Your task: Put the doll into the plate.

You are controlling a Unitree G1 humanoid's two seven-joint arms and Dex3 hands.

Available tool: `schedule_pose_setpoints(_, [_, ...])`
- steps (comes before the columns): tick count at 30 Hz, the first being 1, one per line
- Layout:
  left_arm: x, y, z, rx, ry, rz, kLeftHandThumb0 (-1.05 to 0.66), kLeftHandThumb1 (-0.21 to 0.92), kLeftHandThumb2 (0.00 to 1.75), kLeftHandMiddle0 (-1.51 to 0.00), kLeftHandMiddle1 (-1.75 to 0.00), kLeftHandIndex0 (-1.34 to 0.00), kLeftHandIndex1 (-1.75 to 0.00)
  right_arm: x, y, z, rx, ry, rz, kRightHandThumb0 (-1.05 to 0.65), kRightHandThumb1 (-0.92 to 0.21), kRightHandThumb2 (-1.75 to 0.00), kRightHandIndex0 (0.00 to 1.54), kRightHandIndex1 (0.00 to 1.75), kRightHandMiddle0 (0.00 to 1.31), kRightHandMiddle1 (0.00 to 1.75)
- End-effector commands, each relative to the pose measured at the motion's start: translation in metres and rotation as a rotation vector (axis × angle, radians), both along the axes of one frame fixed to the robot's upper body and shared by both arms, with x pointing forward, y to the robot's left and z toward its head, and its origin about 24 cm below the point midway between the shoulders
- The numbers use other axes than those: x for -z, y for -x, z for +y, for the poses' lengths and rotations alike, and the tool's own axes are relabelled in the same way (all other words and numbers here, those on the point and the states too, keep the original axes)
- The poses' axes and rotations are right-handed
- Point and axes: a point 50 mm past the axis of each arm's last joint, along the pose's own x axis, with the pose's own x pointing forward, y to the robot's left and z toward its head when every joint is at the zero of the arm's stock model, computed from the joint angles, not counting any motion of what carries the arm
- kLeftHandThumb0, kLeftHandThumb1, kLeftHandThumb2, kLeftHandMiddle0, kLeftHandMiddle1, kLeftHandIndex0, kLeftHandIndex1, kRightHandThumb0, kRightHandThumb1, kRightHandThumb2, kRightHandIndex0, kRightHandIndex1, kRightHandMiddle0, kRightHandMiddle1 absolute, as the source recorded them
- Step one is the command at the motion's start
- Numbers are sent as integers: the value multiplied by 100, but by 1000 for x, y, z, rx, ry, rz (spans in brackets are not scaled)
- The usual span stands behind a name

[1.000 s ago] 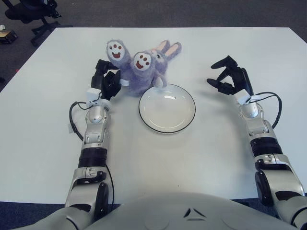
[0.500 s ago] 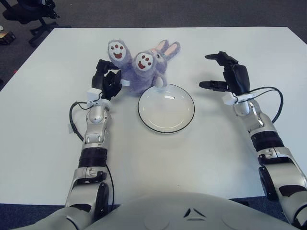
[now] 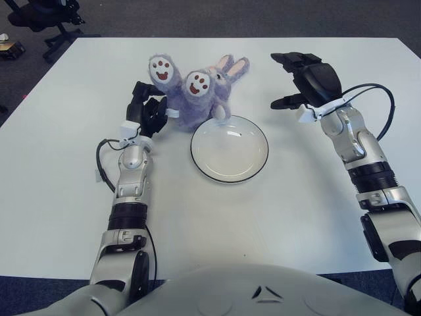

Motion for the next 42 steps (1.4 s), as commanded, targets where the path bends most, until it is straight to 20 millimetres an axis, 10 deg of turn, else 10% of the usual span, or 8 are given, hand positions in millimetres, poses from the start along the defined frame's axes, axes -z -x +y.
schedule_pose_setpoints(1, [-1, -2, -2, -1, -2, -10, -35, 92, 41, -61, -158, -31, -163, -10, -4, 8, -24, 23, -45, -68, -88, 0, 30, 1, 26, 6])
schedule_pose_setpoints(42, [-4, 2, -13, 21, 24, -8, -35, 92, 44, -59, -167, -28, -166, -11, -37, 66, -96, 167, 44, -55, -81, 0, 27, 0, 33, 1])
